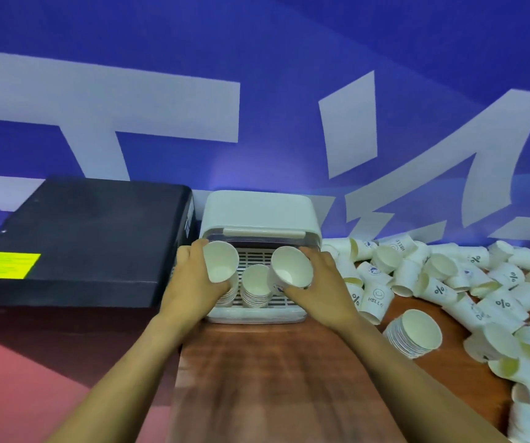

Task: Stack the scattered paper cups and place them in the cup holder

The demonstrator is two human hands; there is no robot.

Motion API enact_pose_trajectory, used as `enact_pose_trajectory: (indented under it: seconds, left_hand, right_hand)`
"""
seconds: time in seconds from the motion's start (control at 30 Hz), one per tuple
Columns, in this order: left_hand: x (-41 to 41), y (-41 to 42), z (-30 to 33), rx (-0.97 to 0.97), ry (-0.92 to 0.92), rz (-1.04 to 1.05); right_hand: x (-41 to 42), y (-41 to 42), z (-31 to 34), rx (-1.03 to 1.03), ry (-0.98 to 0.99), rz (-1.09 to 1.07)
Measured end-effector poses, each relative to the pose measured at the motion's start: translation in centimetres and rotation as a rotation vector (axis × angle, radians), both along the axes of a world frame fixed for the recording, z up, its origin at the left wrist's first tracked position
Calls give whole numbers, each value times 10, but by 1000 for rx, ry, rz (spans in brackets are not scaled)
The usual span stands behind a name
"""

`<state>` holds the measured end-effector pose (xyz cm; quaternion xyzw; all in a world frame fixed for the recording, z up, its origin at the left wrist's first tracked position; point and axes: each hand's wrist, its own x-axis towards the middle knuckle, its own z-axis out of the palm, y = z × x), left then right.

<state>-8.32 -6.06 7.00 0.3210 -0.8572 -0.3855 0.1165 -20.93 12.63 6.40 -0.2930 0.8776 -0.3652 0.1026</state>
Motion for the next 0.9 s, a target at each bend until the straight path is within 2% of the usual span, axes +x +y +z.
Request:
enact_pose_trajectory:
  seconds: [0.43, 0.9]
  left_hand:
    - [-14, -10, -28, -83, -128, -8]
    - [-29, -16, -53, -64, -390, -71]
  right_hand:
    - [-7, -26, -22, -8, -70, 8]
    - [-17, -42, -49, 254, -143, 24]
